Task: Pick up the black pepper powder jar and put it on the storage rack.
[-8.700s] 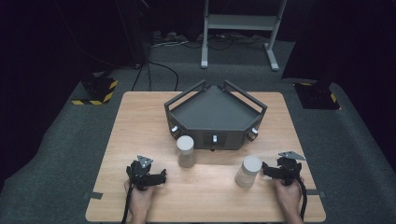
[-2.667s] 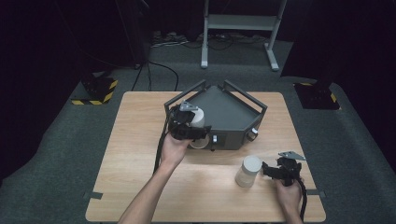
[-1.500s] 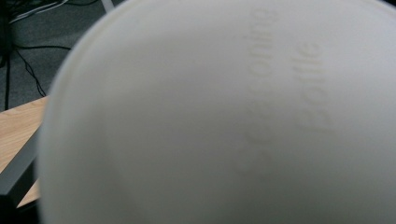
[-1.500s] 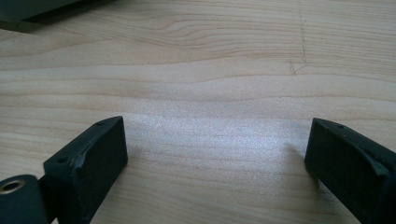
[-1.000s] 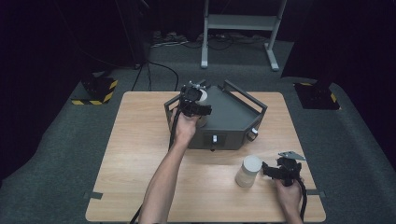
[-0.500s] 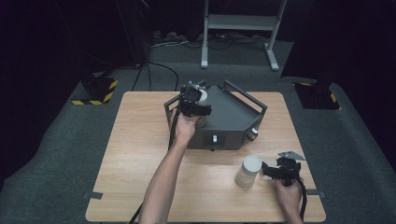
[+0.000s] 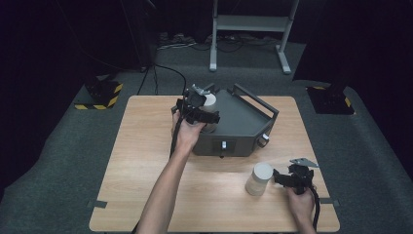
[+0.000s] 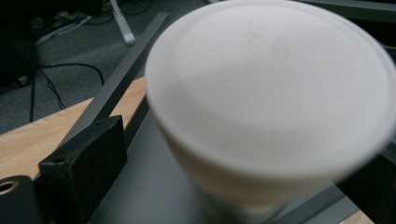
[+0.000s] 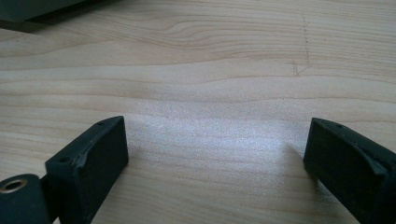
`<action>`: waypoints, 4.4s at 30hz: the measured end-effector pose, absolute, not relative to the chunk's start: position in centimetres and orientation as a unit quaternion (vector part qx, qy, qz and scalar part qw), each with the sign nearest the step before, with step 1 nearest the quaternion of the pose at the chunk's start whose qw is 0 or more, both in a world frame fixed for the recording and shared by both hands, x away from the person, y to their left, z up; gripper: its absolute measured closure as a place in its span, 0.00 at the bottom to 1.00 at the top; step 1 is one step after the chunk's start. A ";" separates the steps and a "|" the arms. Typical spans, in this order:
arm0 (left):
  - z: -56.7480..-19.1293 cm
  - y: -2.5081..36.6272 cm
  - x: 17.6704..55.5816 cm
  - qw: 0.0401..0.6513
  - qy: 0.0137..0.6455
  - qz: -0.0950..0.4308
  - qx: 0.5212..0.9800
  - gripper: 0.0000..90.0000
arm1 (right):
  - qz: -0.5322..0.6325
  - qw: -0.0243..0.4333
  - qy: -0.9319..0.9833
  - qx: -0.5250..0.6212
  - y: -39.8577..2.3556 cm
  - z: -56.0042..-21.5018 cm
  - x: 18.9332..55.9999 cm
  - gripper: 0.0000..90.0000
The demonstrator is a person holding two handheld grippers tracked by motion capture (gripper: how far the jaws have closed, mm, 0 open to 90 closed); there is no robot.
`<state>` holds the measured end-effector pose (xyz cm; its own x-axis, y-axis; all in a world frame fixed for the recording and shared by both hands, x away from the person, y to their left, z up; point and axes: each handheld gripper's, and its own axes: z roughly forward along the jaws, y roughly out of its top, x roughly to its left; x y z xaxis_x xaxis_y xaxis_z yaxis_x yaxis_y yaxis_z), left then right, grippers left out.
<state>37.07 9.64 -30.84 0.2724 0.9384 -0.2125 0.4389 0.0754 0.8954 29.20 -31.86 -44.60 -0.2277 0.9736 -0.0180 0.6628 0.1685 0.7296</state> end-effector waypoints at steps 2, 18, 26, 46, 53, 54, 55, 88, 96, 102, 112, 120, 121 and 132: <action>-30.9 9.9 36.5 0.491 0.543 0.258 0.631 0.04 | 0.306 0.253 0.721 0.567 -31.9 -44.6 29.2 0.07; -32.5 11.8 32.8 0.500 0.562 0.241 0.613 0.06 | 0.306 0.254 0.721 0.567 -31.9 -44.6 29.2 0.07; -33.7 12.9 31.1 0.512 0.558 0.237 0.609 0.06 | 0.306 0.253 0.721 0.567 -31.9 -44.6 29.2 0.07; -39.0 14.9 27.4 0.521 0.549 0.229 0.612 0.06 | 0.306 0.254 0.721 0.567 -31.8 -44.6 29.2 0.07; -41.0 15.1 27.1 0.512 0.554 0.226 0.616 0.06 | 0.306 0.254 0.721 0.567 -31.8 -44.6 29.2 0.07; -41.3 15.1 27.1 0.511 0.555 0.225 0.616 0.06 | 0.306 0.254 0.721 0.567 -31.8 -44.6 29.2 0.07; -41.5 15.1 27.1 0.511 0.557 0.224 0.616 0.06 | 0.306 0.254 0.721 0.568 -31.8 -44.6 29.2 0.07; -47.7 14.4 28.2 0.466 0.583 0.215 0.629 0.05 | 0.306 0.255 0.721 0.567 -31.8 -44.6 29.2 0.07; -48.2 14.1 28.4 0.458 0.590 0.218 0.628 0.04 | 0.306 0.255 0.721 0.567 -31.8 -44.6 29.2 0.07; -48.6 14.0 28.5 0.458 0.593 0.217 0.626 0.05 | 0.306 0.255 0.721 0.567 -31.8 -44.6 29.2 0.07; -49.0 14.0 28.5 0.455 0.593 0.222 0.626 0.05 | 0.306 0.256 0.721 0.567 -31.8 -44.6 29.2 0.07; -48.8 13.8 28.6 0.446 0.603 0.227 0.621 0.00 | 0.306 0.256 0.721 0.567 -31.8 -44.6 29.2 0.07; -48.9 13.8 28.6 0.447 0.603 0.227 0.620 0.00 | 0.306 0.256 0.721 0.567 -31.8 -44.6 29.2 0.07; -48.9 13.8 28.6 0.447 0.603 0.227 0.620 0.00 | 0.306 0.256 0.721 0.567 -31.8 -44.6 29.2 0.07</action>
<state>28.61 13.75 -48.88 0.1688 0.9512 -0.2584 0.5452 0.1283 0.8284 29.22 -31.75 -44.63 -0.2252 0.9740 -0.0223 0.6610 0.1696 0.7310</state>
